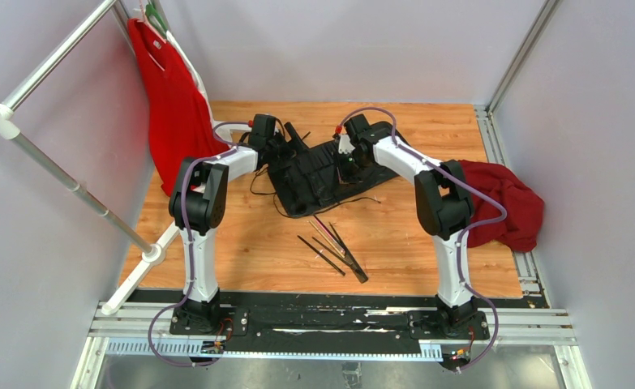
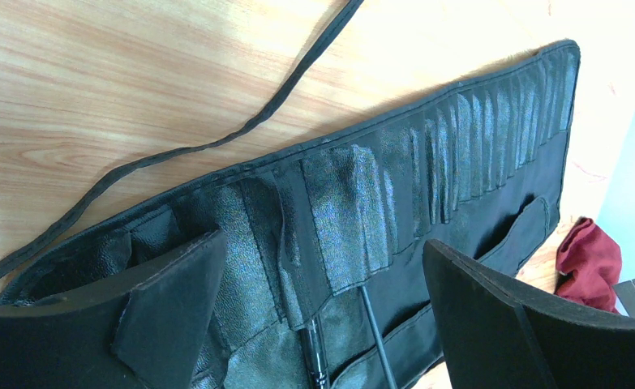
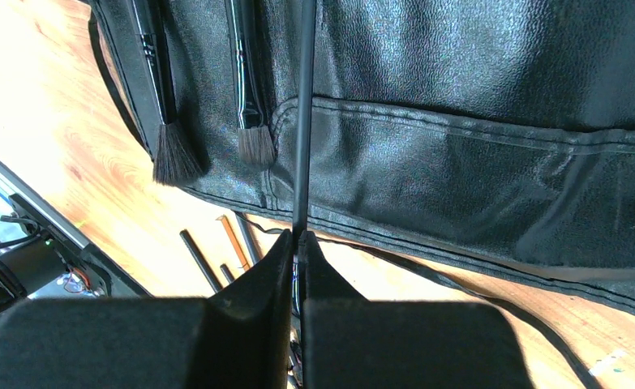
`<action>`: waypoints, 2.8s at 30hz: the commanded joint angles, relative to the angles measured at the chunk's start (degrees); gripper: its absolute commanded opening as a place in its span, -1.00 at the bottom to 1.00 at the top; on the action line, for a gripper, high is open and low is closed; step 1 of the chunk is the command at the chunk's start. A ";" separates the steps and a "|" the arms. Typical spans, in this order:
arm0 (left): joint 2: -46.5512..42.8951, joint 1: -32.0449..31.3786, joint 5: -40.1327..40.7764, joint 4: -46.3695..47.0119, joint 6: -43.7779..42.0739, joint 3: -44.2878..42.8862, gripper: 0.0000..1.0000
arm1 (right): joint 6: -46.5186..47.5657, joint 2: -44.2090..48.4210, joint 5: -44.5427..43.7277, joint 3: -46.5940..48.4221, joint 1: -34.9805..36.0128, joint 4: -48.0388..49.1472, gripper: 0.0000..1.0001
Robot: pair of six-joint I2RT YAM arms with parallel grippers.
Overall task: Organize the makeup
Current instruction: Place the makeup brush in the cosmetics bag, then pick up the makeup brush from the center of the board.
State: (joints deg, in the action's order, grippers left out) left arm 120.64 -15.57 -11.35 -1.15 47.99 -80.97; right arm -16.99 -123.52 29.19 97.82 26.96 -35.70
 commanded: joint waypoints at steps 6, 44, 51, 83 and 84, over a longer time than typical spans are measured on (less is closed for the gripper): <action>1.62 0.10 1.03 -5.85 -1.03 2.19 0.96 | -0.27 1.81 1.28 -1.11 -0.51 0.81 -0.99; 1.18 0.10 1.07 -6.04 -1.49 3.18 0.96 | -0.83 -9.68 2.77 9.57 -0.33 6.42 -0.99; 1.09 0.10 1.17 -6.24 -1.66 3.08 0.96 | -1.11 -12.94 3.23 13.65 -0.33 6.78 -0.99; 0.82 0.11 1.22 -6.92 -1.85 2.09 0.96 | 5.09 13.68 -3.18 -10.50 0.69 9.51 0.00; 0.89 0.12 1.20 -6.80 -1.84 2.10 0.96 | 5.95 16.53 -4.58 -13.25 1.61 9.47 -0.02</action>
State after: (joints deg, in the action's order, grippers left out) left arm 120.42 -15.57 -11.33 -0.32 47.64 -80.29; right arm -15.44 -117.89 28.45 91.81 27.03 -26.72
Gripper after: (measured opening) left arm 0.979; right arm 0.500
